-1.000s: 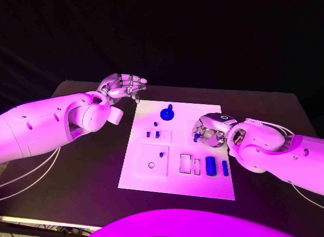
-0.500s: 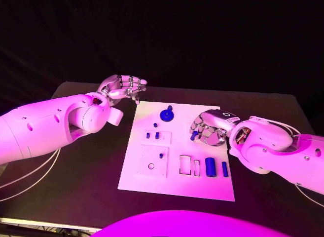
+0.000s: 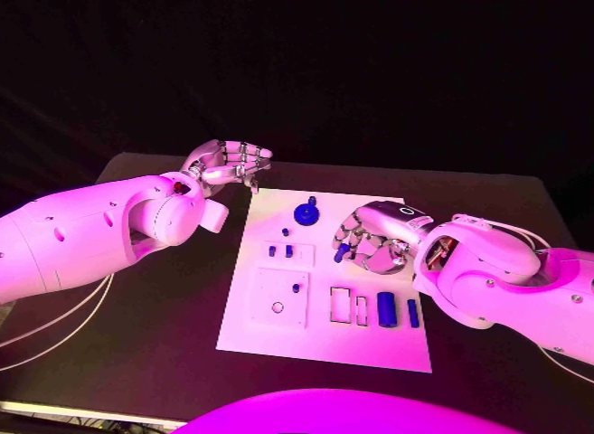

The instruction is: Assemble the parts on the task board

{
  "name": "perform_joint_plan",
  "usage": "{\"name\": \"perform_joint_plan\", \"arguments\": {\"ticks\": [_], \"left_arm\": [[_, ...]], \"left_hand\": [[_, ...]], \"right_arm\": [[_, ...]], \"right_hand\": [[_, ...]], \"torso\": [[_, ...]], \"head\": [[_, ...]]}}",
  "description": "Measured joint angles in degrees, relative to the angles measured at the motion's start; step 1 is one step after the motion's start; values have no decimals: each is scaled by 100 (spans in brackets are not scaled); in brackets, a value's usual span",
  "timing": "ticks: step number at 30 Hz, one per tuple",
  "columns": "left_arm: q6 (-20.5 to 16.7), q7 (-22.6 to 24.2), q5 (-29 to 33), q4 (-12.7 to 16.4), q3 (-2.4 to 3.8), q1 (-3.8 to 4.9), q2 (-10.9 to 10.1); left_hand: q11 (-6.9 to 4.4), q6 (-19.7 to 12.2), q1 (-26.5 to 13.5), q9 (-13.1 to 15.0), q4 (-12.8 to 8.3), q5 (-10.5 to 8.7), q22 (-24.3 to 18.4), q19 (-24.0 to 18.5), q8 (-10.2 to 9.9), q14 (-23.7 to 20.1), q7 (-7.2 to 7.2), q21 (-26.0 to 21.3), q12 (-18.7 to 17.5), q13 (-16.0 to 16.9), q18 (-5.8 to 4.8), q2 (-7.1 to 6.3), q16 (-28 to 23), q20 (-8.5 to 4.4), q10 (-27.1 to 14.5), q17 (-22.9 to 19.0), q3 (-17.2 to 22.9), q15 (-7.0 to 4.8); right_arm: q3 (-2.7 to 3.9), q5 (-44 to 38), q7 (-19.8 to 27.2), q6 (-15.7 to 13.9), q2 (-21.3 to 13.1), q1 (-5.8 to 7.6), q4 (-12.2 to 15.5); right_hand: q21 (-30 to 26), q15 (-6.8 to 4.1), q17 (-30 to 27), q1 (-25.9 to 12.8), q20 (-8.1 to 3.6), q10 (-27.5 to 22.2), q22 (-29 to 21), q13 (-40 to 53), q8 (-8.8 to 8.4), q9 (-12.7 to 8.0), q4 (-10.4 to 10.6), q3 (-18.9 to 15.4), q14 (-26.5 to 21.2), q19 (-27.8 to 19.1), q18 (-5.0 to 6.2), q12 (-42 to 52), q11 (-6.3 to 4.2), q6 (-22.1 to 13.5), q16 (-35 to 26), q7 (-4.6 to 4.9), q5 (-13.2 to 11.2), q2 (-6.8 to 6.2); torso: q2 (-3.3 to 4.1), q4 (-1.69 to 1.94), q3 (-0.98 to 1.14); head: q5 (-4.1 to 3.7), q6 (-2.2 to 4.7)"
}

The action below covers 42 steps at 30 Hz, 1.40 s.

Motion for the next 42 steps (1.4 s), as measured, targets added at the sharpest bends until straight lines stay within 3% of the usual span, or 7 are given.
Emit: {"name": "perform_joint_plan", "arguments": {"ticks": [7,13,14,24,42], "left_arm": [[4,0,0,-7,0,0,37],[7,0,0,-8,-1,0,53],[7,0,0,-8,-1,-1,55],[14,-3,0,-12,-2,-1,69],[23,-8,0,-14,-2,0,69]], "left_hand": [[20,0,0,-7,0,0,-5,0,28,0,0,0,22,0,0,0,0,0,-20,0,0,0],[20,0,0,-7,0,0,-5,0,28,0,0,0,22,0,0,0,0,0,-20,0,0,0],[20,0,0,-7,0,0,-5,0,28,0,0,0,22,0,0,0,0,0,-20,1,0,0],[20,0,0,-12,0,0,-4,0,28,0,0,0,22,-8,0,0,0,0,-20,-5,0,0],[20,0,0,-12,0,0,-4,0,27,0,0,0,22,-8,0,0,0,0,-20,-4,0,0]], "right_arm": [[3,-44,61,-19,506,-120,37],[-11,-151,146,-41,906,-359,-103],[-18,-175,167,-43,976,-415,-141],[-43,-321,312,-51,1319,-781,-517],[-69,-407,407,-52,1540,-957,-802]], "right_hand": [[0,0,-2,-15,0,24,-1,-2,33,0,-9,9,0,0,0,0,-19,-21,0,-7,-1,-15],[0,0,-14,-23,0,30,-1,-1,35,0,-24,23,0,0,0,0,-13,-30,0,-11,-3,-23],[0,0,-15,-30,0,30,-1,-1,98,0,-31,30,0,0,0,0,-12,-41,0,-12,-3,-30],[-27,0,-17,-38,0,32,1,-1,156,0,-48,47,0,0,0,0,-8,-63,0,-12,-13,-38],[-66,0,-36,-91,0,39,2,3,166,0,-65,63,0,0,0,-21,1,-72,0,-2,12,-57]], "torso": [[4,4,3],[13,13,1],[14,15,1],[14,13,-7],[16,9,1]], "head": [[43,13],[98,17],[108,16],[189,-47],[237,-80]]}}
